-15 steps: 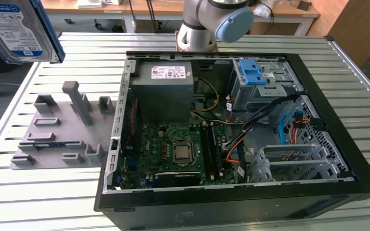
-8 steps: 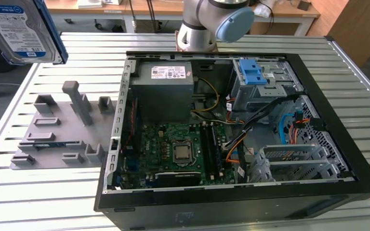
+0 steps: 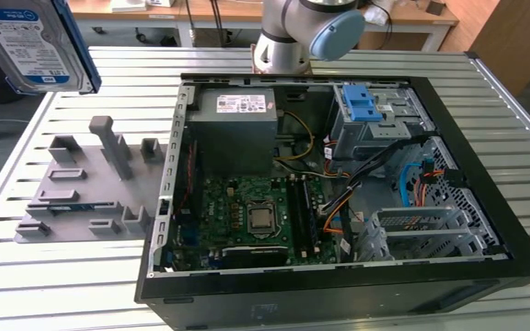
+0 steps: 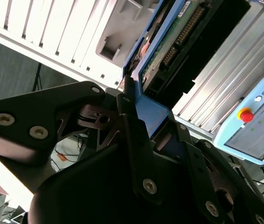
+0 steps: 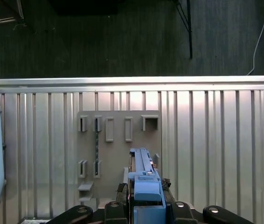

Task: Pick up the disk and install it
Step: 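Pick up the disk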

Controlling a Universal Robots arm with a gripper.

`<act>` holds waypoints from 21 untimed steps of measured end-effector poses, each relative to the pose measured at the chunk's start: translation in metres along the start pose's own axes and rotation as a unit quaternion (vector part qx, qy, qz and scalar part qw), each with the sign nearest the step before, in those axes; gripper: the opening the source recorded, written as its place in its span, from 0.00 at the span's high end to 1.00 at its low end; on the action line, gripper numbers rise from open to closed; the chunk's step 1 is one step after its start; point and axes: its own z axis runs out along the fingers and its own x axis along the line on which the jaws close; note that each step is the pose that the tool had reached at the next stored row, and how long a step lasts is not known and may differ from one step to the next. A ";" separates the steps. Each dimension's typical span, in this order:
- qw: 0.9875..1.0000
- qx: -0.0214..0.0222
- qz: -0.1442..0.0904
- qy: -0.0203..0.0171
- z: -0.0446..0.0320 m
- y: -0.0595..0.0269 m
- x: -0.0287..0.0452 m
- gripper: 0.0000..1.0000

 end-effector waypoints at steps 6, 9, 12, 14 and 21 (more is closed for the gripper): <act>1.000 0.000 0.000 0.000 0.0000 -0.0020 0.0021 0.64; 1.000 0.000 0.000 0.000 0.0001 -0.0034 0.0032 0.64; 1.000 0.000 0.000 0.000 0.0000 -0.0049 0.0043 0.64; 1.000 0.000 0.000 0.000 0.0000 -0.0061 0.0051 0.64; 1.000 0.000 0.000 0.000 0.0000 -0.0114 0.0091 0.64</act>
